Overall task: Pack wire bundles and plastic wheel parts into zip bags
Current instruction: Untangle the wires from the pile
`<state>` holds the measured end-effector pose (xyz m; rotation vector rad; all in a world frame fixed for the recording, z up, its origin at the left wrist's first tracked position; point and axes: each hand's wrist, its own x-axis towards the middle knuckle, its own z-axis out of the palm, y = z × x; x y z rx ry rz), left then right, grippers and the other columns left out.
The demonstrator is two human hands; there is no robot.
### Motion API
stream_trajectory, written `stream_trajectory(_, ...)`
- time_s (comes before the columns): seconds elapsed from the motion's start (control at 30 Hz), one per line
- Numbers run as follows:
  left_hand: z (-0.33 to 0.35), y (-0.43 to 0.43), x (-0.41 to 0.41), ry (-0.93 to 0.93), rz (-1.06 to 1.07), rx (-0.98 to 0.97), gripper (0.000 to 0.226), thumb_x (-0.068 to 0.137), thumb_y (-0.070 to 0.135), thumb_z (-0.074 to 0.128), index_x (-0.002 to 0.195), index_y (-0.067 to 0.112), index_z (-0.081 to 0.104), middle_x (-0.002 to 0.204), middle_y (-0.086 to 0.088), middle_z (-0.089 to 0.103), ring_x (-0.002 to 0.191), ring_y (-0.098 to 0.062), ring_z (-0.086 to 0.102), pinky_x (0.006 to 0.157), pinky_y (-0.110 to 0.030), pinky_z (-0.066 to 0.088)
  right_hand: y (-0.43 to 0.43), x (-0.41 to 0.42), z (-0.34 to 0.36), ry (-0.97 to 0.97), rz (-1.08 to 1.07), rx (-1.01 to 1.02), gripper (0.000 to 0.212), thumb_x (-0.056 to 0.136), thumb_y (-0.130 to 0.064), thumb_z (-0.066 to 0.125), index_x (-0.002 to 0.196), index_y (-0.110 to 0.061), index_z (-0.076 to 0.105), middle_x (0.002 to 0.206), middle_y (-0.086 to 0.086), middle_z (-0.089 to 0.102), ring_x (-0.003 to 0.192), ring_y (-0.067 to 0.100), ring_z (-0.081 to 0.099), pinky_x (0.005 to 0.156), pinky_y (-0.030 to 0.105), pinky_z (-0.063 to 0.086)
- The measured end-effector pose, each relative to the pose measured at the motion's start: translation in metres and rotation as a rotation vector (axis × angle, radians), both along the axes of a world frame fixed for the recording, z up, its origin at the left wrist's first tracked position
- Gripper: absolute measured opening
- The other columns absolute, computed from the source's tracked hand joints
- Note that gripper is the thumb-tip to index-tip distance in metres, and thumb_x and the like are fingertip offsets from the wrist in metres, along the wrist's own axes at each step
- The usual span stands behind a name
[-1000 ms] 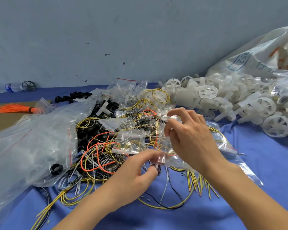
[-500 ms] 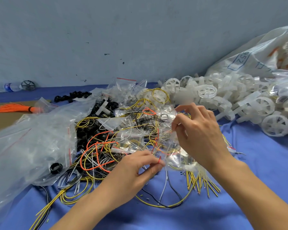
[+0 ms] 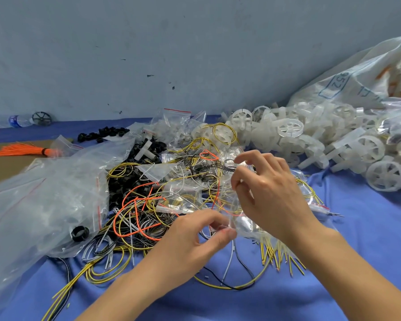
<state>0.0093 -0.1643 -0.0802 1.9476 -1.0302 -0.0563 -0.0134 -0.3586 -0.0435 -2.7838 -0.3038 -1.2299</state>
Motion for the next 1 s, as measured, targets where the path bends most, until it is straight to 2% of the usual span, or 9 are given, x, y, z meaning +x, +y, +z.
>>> stream_trajectory(0.1,0.002,0.000,-0.003,0.058,-0.002,-0.040,0.023,0.094,0.053,0.054,0.094,0.032,0.064,0.091,0.013,0.066,0.092,-0.010,0.063,0.081,-0.025,0.048,-0.001,0.000,-0.001,0.003,-0.002,-0.008,0.015,0.086,-0.018,0.046,0.081,-0.019,0.060,0.113,0.002,0.059,0.095,0.026,0.055,0.084,0.038,0.039)
stream_trajectory(0.2,0.001,0.001,-0.003,0.085,0.024,-0.043,0.019,0.095,0.047,0.056,0.092,0.031,0.066,0.090,0.012,0.068,0.090,-0.009,0.063,0.079,-0.024,0.048,-0.003,0.000,-0.001,0.005,-0.011,-0.007,0.014,0.086,-0.017,0.047,0.081,-0.019,0.060,0.113,0.002,0.060,0.094,0.027,0.055,0.084,0.038,0.039)
stream_trajectory(0.3,0.000,0.002,-0.001,0.081,0.056,-0.026,0.015,0.095,0.039,0.058,0.088,0.029,0.066,0.087,0.013,0.068,0.087,-0.005,0.063,0.078,-0.013,0.043,-0.005,0.000,0.000,-0.009,-0.016,0.011,0.014,0.086,-0.017,0.048,0.081,-0.019,0.061,0.113,0.002,0.060,0.093,0.027,0.055,0.084,0.038,0.038)
stream_trajectory(0.43,-0.002,0.002,0.000,0.079,0.049,0.007,0.017,0.095,0.040,0.058,0.085,0.027,0.064,0.084,0.011,0.066,0.083,-0.005,0.060,0.077,-0.017,0.043,-0.003,-0.001,0.001,-0.018,0.001,0.017,0.015,0.087,-0.017,0.046,0.081,-0.019,0.060,0.112,0.002,0.060,0.093,0.026,0.055,0.084,0.038,0.039)
stream_trajectory(0.6,-0.005,0.002,0.001,0.073,0.009,0.042,0.016,0.095,0.037,0.059,0.082,0.028,0.062,0.081,0.014,0.063,0.079,-0.001,0.057,0.074,-0.011,0.039,0.000,-0.003,0.000,0.009,0.040,0.000,0.016,0.086,-0.016,0.045,0.080,-0.018,0.060,0.112,0.003,0.060,0.093,0.028,0.057,0.083,0.039,0.040)
stream_trajectory(0.7,-0.002,0.003,0.002,0.088,-0.019,0.069,0.021,0.096,0.045,0.054,0.086,0.029,0.063,0.081,0.016,0.063,0.079,-0.001,0.058,0.073,-0.014,0.041,0.000,-0.003,-0.002,0.049,0.061,0.005,0.016,0.087,-0.016,0.045,0.081,-0.018,0.060,0.112,0.003,0.059,0.094,0.028,0.058,0.083,0.039,0.041)
stream_trajectory(0.8,0.001,0.005,0.012,0.093,0.079,-0.030,0.028,0.099,0.050,0.045,0.096,0.030,0.066,0.090,0.011,0.068,0.088,-0.005,0.063,0.078,-0.022,0.047,0.001,-0.005,-0.004,0.072,0.113,0.004,0.017,0.088,-0.016,0.044,0.081,-0.019,0.059,0.110,0.002,0.059,0.092,0.027,0.057,0.081,0.039,0.041)
stream_trajectory(0.87,0.003,0.004,0.023,-0.008,0.225,-0.035,0.018,0.098,0.045,0.051,0.103,0.033,0.062,0.095,0.013,0.066,0.090,-0.002,0.061,0.074,-0.017,0.044,0.004,-0.006,-0.006,0.080,0.168,-0.017,0.016,0.088,-0.015,0.045,0.081,-0.019,0.059,0.110,0.001,0.059,0.092,0.026,0.056,0.082,0.039,0.042)
stream_trajectory(1.0,-0.002,-0.004,0.034,-0.280,0.345,0.258,0.031,0.093,0.048,0.054,0.119,0.033,0.053,0.109,0.016,0.054,0.105,-0.002,0.050,0.091,-0.025,0.039,0.014,-0.010,-0.012,0.068,0.269,-0.041,0.017,0.091,-0.015,0.045,0.082,-0.018,0.059,0.108,0.001,0.059,0.089,0.023,0.055,0.081,0.040,0.044)
